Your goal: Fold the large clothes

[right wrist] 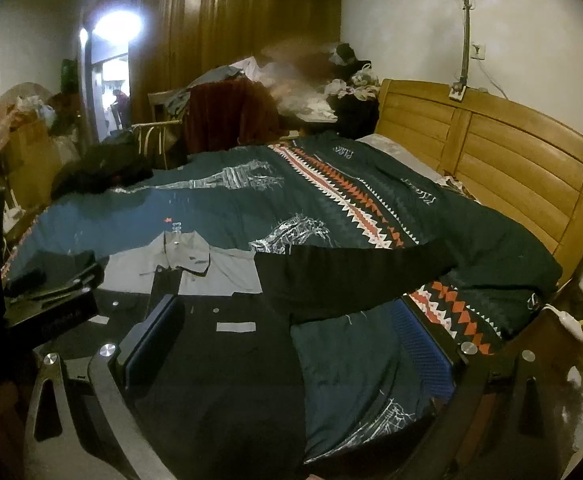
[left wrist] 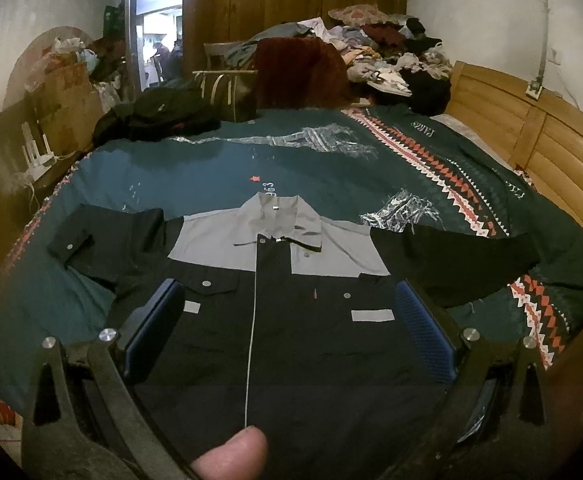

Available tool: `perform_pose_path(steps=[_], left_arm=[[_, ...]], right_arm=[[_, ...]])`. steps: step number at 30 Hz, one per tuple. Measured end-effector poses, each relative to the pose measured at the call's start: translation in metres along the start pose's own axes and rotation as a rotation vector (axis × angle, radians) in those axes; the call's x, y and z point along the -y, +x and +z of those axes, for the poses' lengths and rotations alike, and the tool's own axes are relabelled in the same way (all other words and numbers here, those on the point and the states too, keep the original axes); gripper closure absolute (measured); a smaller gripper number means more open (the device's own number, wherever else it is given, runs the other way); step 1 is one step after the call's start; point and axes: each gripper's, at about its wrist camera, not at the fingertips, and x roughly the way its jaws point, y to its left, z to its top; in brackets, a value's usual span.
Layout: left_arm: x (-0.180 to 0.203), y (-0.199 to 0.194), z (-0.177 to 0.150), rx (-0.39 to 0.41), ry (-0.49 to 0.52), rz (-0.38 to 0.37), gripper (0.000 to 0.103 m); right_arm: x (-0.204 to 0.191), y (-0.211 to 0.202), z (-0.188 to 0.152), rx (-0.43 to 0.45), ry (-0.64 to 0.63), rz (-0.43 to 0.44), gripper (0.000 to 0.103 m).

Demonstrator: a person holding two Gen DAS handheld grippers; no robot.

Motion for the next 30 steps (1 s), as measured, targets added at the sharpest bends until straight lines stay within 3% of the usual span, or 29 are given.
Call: perform_pose_path(steps=[8, 10, 12, 13, 16, 18, 20, 22, 24, 26, 30], left_arm=[[-0.006, 0.004, -0.003, -0.001, -0.003, 0.004, 0.0], [-0.008, 0.002, -0.003, 0.031, -0.003, 0.004, 0.0], [-0.014, -0.01, -0.003, 0.134, -0.025, 0.009, 0.0], [-0.018, -0.018, -0.002, 0.196, -0.03, 0.003, 0.0], [-0.031, -0.049, -0.009, 0.487, -0.05, 0.044, 0.0], [-0.044, -0.054, -0.013, 0.532, -0.022, 0.068, 0.0], [-0.057, -0.046, -0.016, 0.52, -0.023, 0.091, 0.0], [-0.07, -0.02, -0.021, 0.446, -0.011, 0.127, 0.0], [-0.082, 0.017, -0.028, 0.339, -0.008, 0.145, 0.0], [-0.094, 0.057, -0.037, 0.236, -0.018, 0.156, 0.0], [-0.115, 0.119, -0.054, 0.068, -0.102, 0.106, 0.0]], right_arm=[[-0.014, -0.011, -0.001, -0.001, -0.029, -0.001, 0.0], [-0.019, -0.013, -0.001, 0.017, -0.055, -0.01, 0.0], [-0.024, -0.024, 0.002, 0.077, -0.09, -0.023, 0.0], [-0.028, -0.038, 0.004, 0.155, -0.124, -0.039, 0.0], [-0.038, -0.075, 0.001, 0.405, -0.233, -0.103, 0.0], [-0.041, -0.077, -0.009, 0.504, -0.306, -0.159, 0.0], [-0.038, -0.05, -0.018, 0.415, -0.359, -0.189, 0.0], [-0.024, -0.007, -0.037, 0.228, -0.335, -0.118, 0.0], [-0.012, 0.038, -0.063, 0.072, -0.309, -0.093, 0.0], [-0.003, 0.069, -0.082, -0.028, -0.297, -0.073, 0.0], [0.046, 0.146, -0.101, -0.238, -0.128, 0.057, 0.0]])
